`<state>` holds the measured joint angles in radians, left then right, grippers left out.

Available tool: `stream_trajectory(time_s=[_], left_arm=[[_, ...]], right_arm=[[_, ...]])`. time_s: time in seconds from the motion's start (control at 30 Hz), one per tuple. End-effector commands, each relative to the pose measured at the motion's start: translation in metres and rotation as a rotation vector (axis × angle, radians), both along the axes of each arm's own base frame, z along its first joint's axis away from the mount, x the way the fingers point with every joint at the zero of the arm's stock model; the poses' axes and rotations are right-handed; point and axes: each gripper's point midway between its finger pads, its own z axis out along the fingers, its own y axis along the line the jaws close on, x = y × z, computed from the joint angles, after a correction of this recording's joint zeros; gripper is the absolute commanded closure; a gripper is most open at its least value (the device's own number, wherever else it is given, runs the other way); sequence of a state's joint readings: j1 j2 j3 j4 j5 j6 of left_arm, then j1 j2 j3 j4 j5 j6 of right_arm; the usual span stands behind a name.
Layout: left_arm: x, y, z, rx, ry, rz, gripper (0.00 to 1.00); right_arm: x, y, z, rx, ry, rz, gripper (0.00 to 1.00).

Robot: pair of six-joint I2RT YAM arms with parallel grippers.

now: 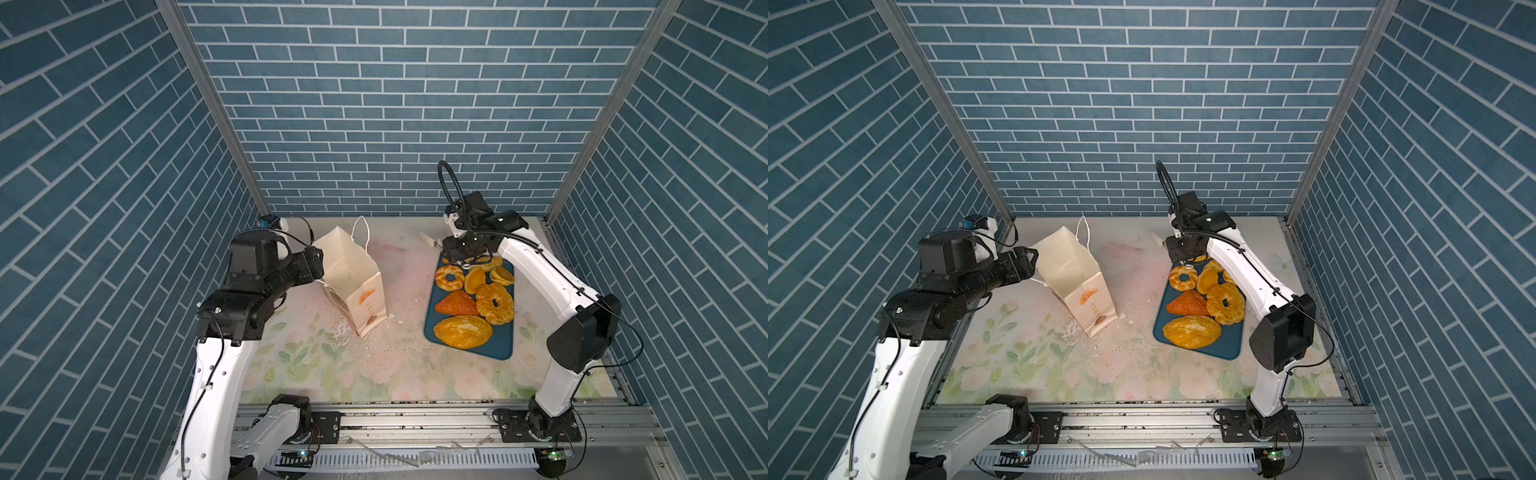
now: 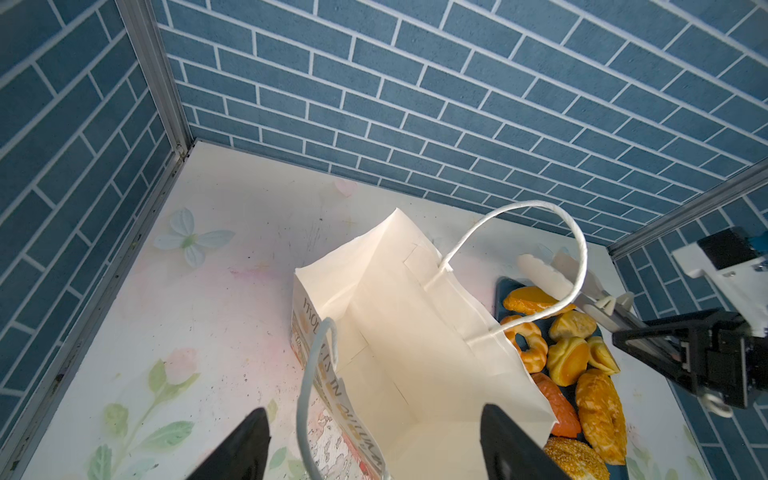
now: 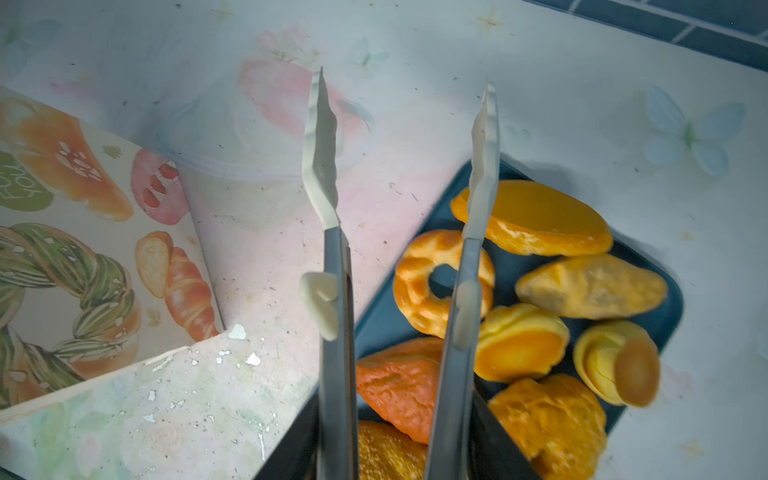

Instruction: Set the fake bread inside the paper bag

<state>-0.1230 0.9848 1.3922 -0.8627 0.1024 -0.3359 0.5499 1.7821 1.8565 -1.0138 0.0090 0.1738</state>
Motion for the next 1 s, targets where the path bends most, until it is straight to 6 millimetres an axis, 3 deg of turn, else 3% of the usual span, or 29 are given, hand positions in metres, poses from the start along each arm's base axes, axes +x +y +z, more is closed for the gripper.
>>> stream_trajectory(time_s=[0.0,0.17,0.53,0.7,0.97], left_arm=[[0.000,-0.006,0.009,0.009,-0.020,-0.038,0.19],[0.003,-0.010,0.008,0.020,-0.008,-0.068,0.18],[0.004,-0.013,0.007,0.036,-0.009,-0.085,0.18],[0.006,-0.014,0.003,0.029,-0.009,-0.087,0.18],[0.006,-0.017,0.000,0.031,0.004,-0.095,0.18]], right_arm=[[-0.029,-0.035,0.001,-0.088,0.061,-0.006,0.49],[-0.057,-0.068,0.001,-0.101,0.105,-0.068,0.49],[-0.102,-0.116,0.010,-0.147,0.134,-0.176,0.49],[-0.109,-0.136,0.006,-0.161,0.136,-0.226,0.49],[-0.109,-0.146,-0.004,-0.151,0.157,-0.253,0.49]])
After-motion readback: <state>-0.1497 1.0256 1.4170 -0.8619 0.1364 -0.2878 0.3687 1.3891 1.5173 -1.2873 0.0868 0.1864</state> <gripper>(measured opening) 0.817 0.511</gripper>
